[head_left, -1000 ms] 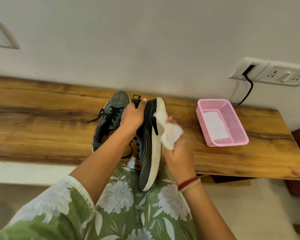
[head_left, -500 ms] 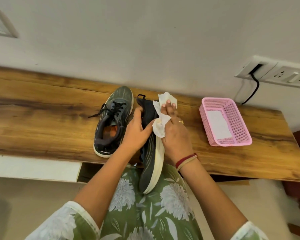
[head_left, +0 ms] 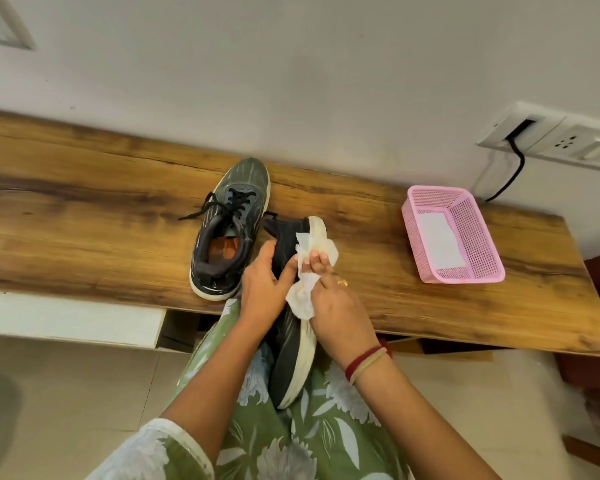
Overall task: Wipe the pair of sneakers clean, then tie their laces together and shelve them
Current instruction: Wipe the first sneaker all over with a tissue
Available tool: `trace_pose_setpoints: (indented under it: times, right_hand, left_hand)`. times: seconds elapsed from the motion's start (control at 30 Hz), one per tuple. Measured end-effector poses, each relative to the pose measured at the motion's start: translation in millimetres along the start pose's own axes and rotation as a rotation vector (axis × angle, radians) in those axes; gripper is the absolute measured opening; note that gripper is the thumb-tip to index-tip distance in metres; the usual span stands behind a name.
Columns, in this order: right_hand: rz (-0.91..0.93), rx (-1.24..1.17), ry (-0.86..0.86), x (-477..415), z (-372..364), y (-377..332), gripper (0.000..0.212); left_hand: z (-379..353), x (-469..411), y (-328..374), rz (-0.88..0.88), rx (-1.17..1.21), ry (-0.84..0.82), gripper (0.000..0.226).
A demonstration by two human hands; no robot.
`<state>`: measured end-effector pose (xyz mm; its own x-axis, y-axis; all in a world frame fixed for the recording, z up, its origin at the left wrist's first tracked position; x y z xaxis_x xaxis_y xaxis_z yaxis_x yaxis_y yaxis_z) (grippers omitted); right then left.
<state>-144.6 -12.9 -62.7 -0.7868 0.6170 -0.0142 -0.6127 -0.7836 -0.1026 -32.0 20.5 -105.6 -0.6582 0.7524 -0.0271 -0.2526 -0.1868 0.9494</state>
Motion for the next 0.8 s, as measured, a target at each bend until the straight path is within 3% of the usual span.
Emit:
trace_pose_setpoints:
  times: [0.1,0.2,0.3,0.4,0.57,0.8]
  right_hand:
    - [-0.014,0.051,-0.114,28.1,-5.4,-8.6,0.047]
    - [0.000,-0.012,-0.276,42.8,9.9,-17.1,0.029]
    - [-0.094,-0.242,-0.149,30.9,47.5,-4.0,0.025]
    - [-0.181,-0.209,0.133,0.4,62.9,13.7,0.038]
    - [-0.155,-0.180,-0.073,-11.2,8.0,10.0,0.043]
    - [-0.049,-0.030,-0.066,55.2,-8.4,-10.4,0.051]
  left_hand:
    - [1.9,-0.6,2.3,-0.002,-0.038,0.005,0.024]
    - [-1.7,1.5,6.5,-0.023,-0.065,-0.031,0.029]
    - [-6.5,0.6,10.9,-0.034,-0.073,-0.058,0.031]
    - [-11.0,-2.9,16.5,-0.038,-0.056,-0.098,0.033]
    - [-20.3,-9.0,10.1,0.140,-0.061,-0.146,0.036]
    - [-17.0,-9.7,9.4,0.137,-0.095,-0.074,0.034]
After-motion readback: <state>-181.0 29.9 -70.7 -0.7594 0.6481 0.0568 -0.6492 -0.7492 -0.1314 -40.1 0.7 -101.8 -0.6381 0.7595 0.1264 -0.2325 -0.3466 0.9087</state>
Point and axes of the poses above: each hand's wrist, its own x-axis away from the middle knuckle, its own z-axis out of the back of the hand, y = z × x, the point moved 6 cm from there along -x, towards the middle knuckle, and after that the axes turned 6 degrees about x, right-handed, at the moved point
